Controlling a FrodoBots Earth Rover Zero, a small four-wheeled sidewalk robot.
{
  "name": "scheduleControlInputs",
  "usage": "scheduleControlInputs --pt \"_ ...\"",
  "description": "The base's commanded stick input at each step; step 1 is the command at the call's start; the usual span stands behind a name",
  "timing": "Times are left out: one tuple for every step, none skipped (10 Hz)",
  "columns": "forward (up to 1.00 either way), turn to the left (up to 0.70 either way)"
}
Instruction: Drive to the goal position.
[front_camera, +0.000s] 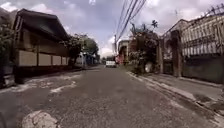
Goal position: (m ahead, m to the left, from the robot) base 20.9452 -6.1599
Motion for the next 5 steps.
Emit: scheduleControlInputs --pt "0.70 0.00" --pt "0.70 0.00" --pt "0.70 0.00" --pt "0.70 0.00" --pt "0.70 0.02"
